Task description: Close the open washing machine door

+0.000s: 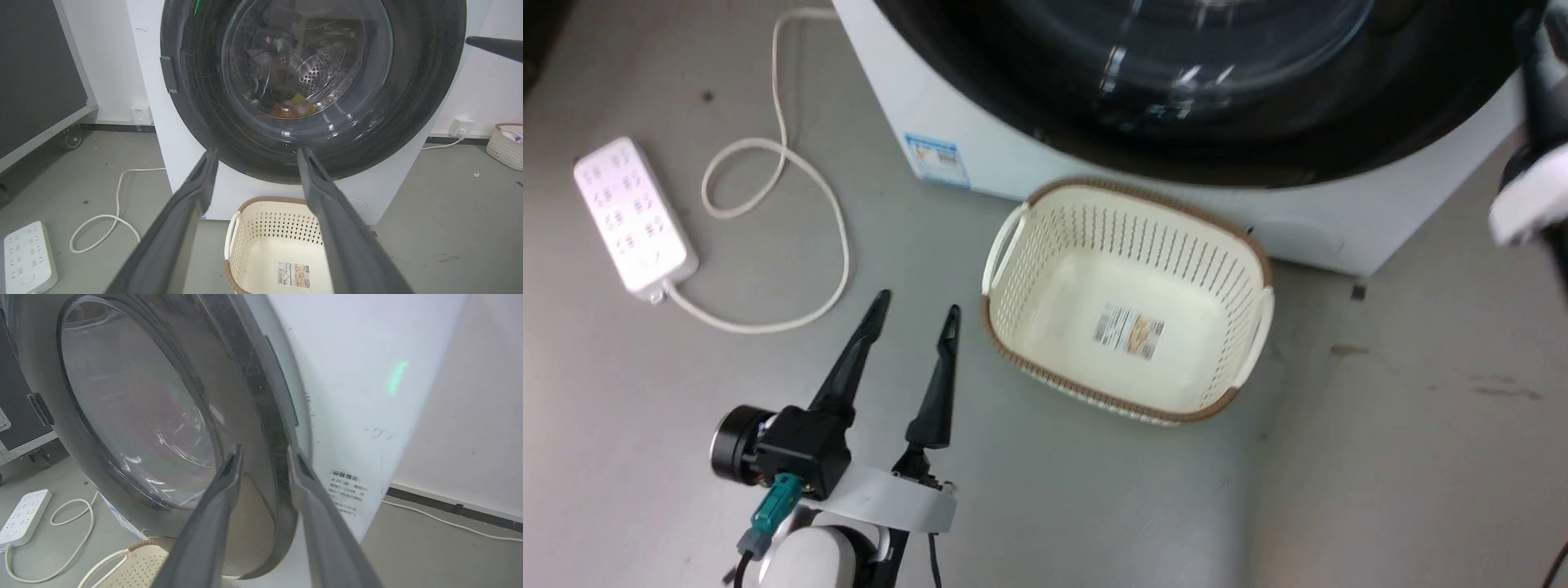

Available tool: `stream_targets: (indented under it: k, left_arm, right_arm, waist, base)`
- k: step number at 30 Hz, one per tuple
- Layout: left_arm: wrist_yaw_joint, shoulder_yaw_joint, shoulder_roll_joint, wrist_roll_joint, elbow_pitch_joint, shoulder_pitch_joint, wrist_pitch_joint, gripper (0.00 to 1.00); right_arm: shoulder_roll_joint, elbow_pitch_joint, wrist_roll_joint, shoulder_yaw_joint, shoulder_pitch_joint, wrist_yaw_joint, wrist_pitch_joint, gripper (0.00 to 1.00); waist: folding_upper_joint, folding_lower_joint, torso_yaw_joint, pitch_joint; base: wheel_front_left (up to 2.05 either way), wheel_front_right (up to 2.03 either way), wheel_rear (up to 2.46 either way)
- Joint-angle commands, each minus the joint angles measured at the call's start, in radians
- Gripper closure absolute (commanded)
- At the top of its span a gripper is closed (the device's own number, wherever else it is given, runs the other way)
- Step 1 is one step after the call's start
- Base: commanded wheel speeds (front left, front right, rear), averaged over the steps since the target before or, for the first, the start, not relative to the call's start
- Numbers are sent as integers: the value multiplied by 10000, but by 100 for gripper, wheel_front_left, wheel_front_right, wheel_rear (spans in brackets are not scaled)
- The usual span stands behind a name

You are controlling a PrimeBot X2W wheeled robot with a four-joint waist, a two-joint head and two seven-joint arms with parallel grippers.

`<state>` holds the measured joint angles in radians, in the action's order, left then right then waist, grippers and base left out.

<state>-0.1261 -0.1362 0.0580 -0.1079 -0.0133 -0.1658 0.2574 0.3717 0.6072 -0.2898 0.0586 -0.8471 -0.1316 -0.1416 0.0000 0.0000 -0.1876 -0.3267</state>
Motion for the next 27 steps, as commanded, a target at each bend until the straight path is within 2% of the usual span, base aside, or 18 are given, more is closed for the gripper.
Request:
stream_targets:
  k: [1,8,13,16,20,27]
  left_arm:
    - [-25,44,-9,-32,-18,58,43,0]
    - [-36,169,65,-131,-219,614,43,0]
    - [-39,444,62,-359,-455,999,43,0]
    - [-40,535,104,-340,-613,1147,43,0]
    - [-40,672,113,-310,-842,1374,43,0]
    - [17,611,178,31,-1363,1608,43,0]
  right_arm:
    - [-96,-58,-7,-19,384,9,-152,0]
    - [-1001,-1267,388,-504,2923,9,-768,0]
    - [-1655,-3003,1380,-1084,4928,9,-907,0]
    - [-2375,-4137,1694,-1701,6201,9,-938,0]
    - [-2950,-5340,2169,-2015,7733,9,-889,0]
    - [-3206,-5864,2263,-2023,9277,9,-941,0]
  waist:
    - [0,0,220,482]
    - [0,0,796,1821]
    - [0,0,1106,2480]
    - [0,0,1238,2762]
    - [0,0,1398,3080]
    - [0,0,1562,3341]
  base:
    - [0,0,0]
    - [0,0,0]
    - [0,0,0]
    - [0,0,0]
    - [0,0,0]
    - [0,0,0]
